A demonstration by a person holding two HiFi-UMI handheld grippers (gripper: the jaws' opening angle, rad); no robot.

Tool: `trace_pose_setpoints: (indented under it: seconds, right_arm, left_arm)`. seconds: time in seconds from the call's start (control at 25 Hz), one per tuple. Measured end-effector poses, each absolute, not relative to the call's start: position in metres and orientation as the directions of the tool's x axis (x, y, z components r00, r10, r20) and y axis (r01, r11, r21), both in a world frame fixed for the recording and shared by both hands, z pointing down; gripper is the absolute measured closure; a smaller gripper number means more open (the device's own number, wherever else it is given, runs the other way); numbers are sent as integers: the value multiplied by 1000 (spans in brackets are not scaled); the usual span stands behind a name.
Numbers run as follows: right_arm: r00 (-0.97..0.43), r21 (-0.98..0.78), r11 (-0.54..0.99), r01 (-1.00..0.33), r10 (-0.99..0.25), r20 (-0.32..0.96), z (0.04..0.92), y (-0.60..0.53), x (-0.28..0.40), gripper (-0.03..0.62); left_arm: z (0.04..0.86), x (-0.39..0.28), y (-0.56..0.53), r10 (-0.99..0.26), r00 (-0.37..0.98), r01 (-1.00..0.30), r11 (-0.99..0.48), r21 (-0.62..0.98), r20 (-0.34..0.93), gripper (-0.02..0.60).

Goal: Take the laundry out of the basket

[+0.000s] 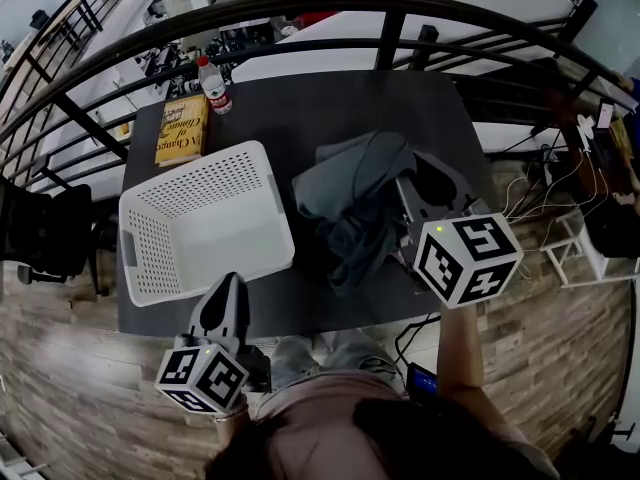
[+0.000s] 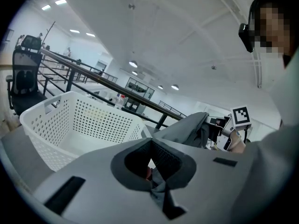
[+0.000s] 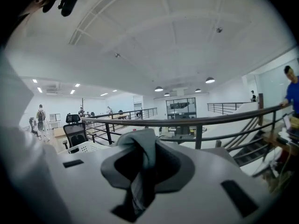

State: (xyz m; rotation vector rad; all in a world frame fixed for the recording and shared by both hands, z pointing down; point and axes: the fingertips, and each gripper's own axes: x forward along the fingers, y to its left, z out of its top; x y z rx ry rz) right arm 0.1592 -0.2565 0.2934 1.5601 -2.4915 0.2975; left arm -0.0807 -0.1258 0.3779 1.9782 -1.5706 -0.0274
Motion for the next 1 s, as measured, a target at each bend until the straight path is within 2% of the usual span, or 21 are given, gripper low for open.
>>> trace_pose_setpoints:
  seconds: [1.0]
  right_arm:
    - [-459,-254,383,-888,-760,460,424,-234,131,523]
  left_arm:
    - [389,-89,-114,-861,336,-879,-141,456,381,584]
